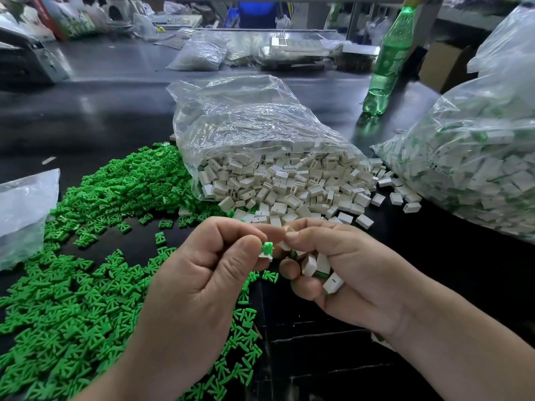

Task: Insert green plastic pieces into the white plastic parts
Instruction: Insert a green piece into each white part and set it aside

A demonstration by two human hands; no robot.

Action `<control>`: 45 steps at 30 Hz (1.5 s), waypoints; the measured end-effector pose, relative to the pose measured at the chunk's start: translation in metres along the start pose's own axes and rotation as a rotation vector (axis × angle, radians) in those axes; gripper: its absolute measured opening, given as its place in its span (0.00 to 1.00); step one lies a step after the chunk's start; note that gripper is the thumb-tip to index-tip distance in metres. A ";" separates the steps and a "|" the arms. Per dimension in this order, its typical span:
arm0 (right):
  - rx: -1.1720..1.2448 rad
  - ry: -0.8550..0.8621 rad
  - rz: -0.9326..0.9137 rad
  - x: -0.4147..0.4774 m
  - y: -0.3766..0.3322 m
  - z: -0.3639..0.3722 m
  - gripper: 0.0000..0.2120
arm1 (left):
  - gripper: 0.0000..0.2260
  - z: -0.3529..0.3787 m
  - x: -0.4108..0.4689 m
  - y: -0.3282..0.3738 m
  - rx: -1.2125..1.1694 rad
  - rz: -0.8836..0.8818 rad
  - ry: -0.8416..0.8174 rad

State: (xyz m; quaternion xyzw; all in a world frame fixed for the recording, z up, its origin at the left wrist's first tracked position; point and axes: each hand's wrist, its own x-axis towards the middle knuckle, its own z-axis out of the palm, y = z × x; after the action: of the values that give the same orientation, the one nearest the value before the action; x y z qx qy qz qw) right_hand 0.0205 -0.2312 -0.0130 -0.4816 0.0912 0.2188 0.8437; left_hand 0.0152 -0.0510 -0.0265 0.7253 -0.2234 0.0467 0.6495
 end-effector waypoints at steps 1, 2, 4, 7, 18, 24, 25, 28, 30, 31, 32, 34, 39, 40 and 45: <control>-0.002 0.003 -0.005 0.000 0.000 0.000 0.03 | 0.07 0.000 0.000 0.000 0.010 0.004 0.005; -0.018 0.006 -0.012 0.000 0.000 -0.001 0.04 | 0.07 0.000 0.001 0.000 0.027 0.010 0.021; -0.087 0.010 -0.033 -0.001 0.000 -0.003 0.07 | 0.08 -0.002 0.002 -0.001 0.026 -0.006 0.073; -0.179 -0.025 -0.091 -0.002 0.003 -0.004 0.07 | 0.09 -0.006 0.004 -0.003 -0.097 -0.127 0.123; -0.445 -0.139 -0.212 -0.004 0.011 -0.001 0.11 | 0.13 -0.008 0.007 -0.011 -0.321 -0.313 0.087; -0.563 -0.146 -0.273 -0.004 0.013 -0.006 0.12 | 0.12 -0.007 0.006 -0.009 -0.265 -0.297 0.080; -0.591 -0.136 -0.291 -0.004 0.014 -0.006 0.12 | 0.12 -0.007 0.006 -0.009 -0.258 -0.293 0.084; -0.611 -0.113 -0.338 -0.003 0.016 -0.006 0.11 | 0.11 -0.007 0.005 -0.009 -0.227 -0.282 0.093; -0.617 -0.100 -0.364 -0.002 0.016 -0.006 0.10 | 0.09 -0.007 0.004 -0.009 -0.196 -0.273 0.087; -0.619 -0.092 -0.372 -0.001 0.017 -0.006 0.10 | 0.08 -0.007 0.004 -0.009 -0.189 -0.270 0.085; -0.619 -0.085 -0.376 -0.001 0.017 -0.006 0.10 | 0.08 -0.007 0.003 -0.010 -0.188 -0.270 0.083; -0.601 -0.085 -0.371 -0.001 0.017 -0.006 0.10 | 0.09 -0.008 0.004 -0.010 -0.192 -0.273 0.079; -0.523 -0.105 -0.308 -0.002 0.013 -0.008 0.06 | 0.10 -0.006 0.004 -0.011 -0.223 -0.264 0.085; -0.518 -0.109 -0.299 -0.002 0.012 -0.008 0.07 | 0.11 -0.005 0.004 -0.011 -0.224 -0.260 0.089; -0.557 -0.127 -0.274 -0.004 0.011 -0.007 0.09 | 0.08 -0.005 0.003 -0.011 -0.190 -0.235 0.103</control>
State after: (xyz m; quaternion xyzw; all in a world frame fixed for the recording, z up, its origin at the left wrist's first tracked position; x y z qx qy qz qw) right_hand 0.0125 -0.2338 -0.0238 -0.6873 -0.0910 0.1492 0.7051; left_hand 0.0232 -0.0464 -0.0343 0.6782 -0.1068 -0.0137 0.7269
